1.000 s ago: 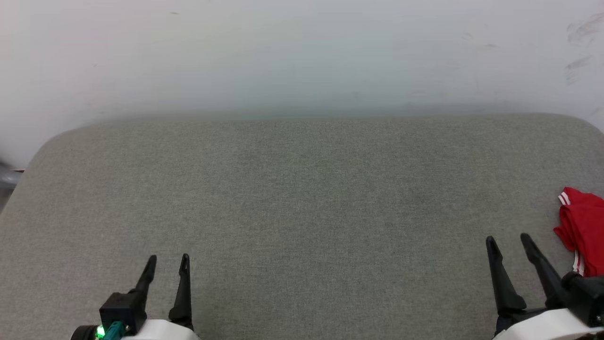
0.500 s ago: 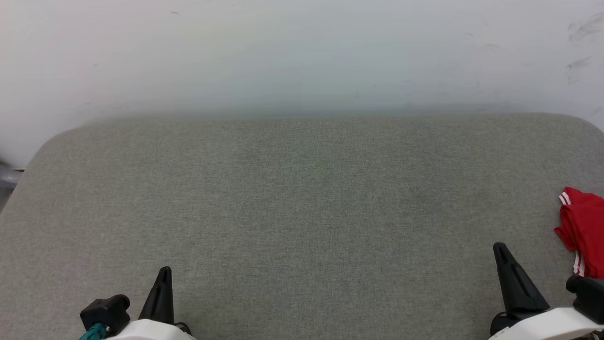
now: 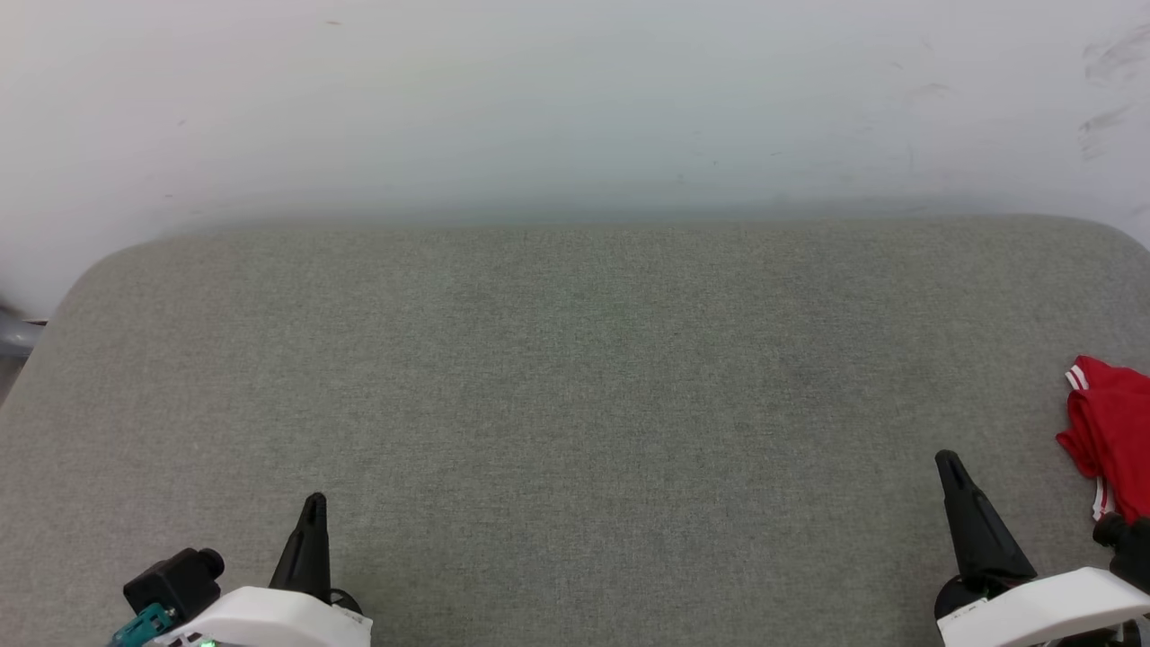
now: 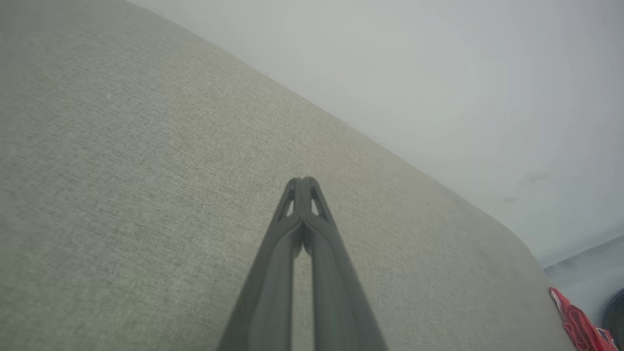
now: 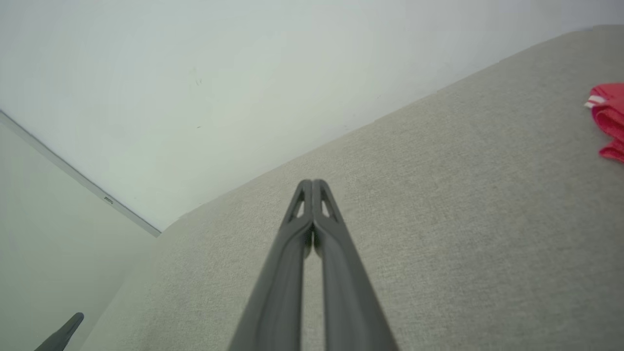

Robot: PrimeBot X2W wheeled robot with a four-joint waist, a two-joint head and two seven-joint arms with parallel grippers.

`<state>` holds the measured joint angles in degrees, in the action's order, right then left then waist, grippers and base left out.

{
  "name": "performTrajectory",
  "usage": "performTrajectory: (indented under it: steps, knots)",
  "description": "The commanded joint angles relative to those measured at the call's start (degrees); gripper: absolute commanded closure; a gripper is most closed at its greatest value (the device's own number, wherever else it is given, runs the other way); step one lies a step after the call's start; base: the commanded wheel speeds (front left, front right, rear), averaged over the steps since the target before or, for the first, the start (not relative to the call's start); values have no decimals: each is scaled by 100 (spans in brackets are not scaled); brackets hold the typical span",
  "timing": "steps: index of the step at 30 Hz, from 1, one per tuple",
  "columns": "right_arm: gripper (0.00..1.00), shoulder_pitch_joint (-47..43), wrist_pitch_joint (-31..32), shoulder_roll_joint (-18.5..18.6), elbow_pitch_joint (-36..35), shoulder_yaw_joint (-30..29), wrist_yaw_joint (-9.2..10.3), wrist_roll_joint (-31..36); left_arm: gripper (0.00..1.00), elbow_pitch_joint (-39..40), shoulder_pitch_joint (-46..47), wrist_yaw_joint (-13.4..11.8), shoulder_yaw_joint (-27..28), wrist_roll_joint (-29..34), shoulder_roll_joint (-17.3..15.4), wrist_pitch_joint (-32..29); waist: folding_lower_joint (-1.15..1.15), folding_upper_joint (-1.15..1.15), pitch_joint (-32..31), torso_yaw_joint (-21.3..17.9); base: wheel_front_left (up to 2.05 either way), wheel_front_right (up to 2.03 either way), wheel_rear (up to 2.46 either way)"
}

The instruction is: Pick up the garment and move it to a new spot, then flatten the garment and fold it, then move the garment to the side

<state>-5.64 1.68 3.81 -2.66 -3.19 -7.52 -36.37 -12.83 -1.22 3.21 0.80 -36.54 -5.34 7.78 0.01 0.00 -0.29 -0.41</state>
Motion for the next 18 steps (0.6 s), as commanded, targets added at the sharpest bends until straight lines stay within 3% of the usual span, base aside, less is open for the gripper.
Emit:
performTrajectory:
  steps: [1, 18]
  knots:
    - [100, 172, 22, 59, 9, -7, 1, -261, 100, 60, 166, 40, 58, -243, -16, -50, 0, 0, 1, 1, 0, 0, 0]
    - [100, 435, 81, 77, 410, -19, 2, -1638, 100, 18, 328, 144, 187, -1562, 50, -391, -1, 0, 9, 8, 0, 0, 0]
